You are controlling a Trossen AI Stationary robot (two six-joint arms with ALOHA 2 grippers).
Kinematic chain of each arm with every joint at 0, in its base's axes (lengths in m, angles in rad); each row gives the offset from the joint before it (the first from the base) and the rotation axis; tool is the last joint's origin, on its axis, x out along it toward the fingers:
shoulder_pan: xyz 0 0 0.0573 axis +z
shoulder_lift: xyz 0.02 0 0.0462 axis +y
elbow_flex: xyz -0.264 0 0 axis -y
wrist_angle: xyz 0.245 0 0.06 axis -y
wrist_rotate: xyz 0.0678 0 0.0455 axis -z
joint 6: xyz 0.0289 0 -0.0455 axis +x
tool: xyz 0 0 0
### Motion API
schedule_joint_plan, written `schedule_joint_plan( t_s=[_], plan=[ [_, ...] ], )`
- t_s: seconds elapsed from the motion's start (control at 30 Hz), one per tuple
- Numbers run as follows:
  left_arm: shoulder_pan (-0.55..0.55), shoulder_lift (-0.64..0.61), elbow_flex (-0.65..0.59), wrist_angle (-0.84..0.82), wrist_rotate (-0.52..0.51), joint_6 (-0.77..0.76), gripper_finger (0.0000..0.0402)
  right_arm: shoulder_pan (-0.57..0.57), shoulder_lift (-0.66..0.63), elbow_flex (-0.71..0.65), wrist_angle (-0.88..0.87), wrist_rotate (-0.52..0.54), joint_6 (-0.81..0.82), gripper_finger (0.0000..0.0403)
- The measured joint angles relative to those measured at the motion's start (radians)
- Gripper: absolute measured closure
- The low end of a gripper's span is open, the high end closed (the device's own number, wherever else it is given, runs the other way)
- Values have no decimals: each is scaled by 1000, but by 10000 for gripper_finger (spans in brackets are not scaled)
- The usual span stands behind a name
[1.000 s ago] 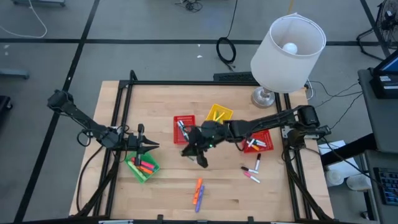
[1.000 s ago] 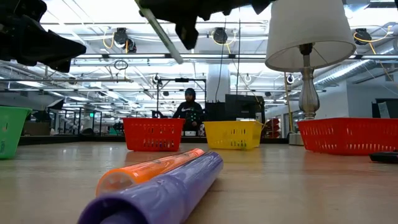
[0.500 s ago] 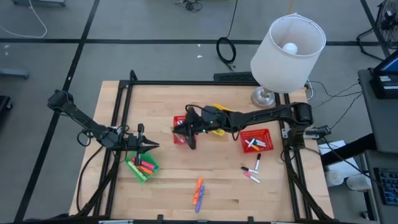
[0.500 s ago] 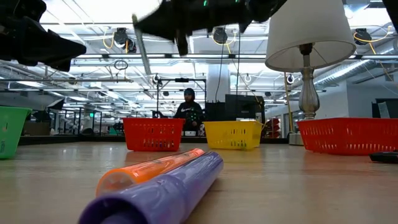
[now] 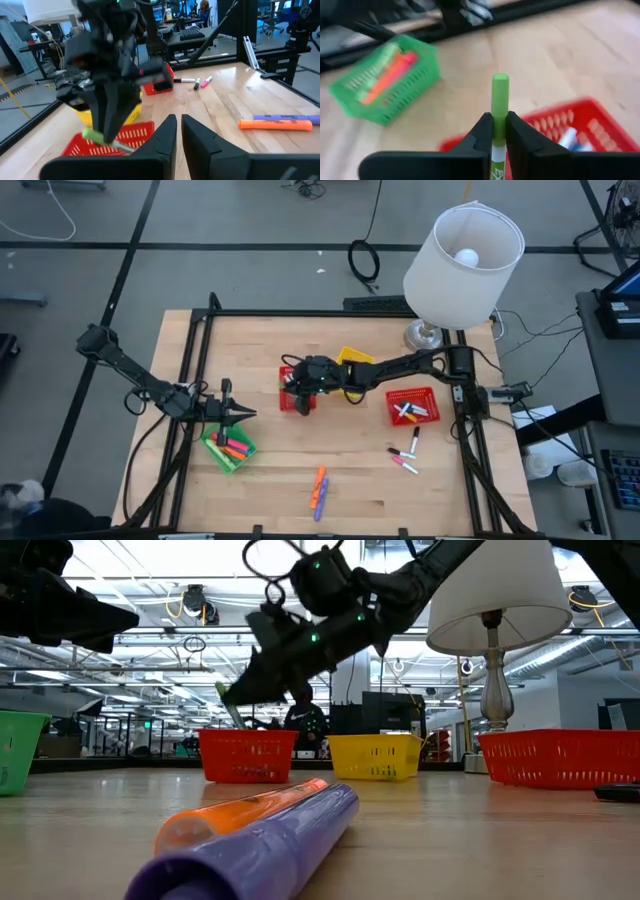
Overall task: Pick & Place Markers
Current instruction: Put the small green marker pen into the right red bin, then put the small pink highlighter pen into the right red bin
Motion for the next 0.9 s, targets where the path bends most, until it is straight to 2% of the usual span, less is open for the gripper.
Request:
schedule_joint_plan(
  t_s=[0.17,0.37,0.5,0.63,0.7,0.8,0.9],
  plan=[
    [0,0,0,0,0,1,371,-9,0,0,-76,126,-6,339],
    [0,0,0,0,1,-2,371,-13,-76,3,-92,119,-12,260],
    [0,0,0,-7,2,-17,371,-8,-167,1,-209,117,-34,230],
    [0,0,0,-29,4,-27,371,23,-364,1,-415,126,-84,228],
    [0,0,0,-29,4,-27,371,66,-481,5,-575,178,-123,237],
    [0,0,0,-29,5,-28,371,167,-620,3,-869,339,-145,258],
    [0,0,0,-29,9,-28,371,290,-726,0,-1111,489,-43,289]
  ],
)
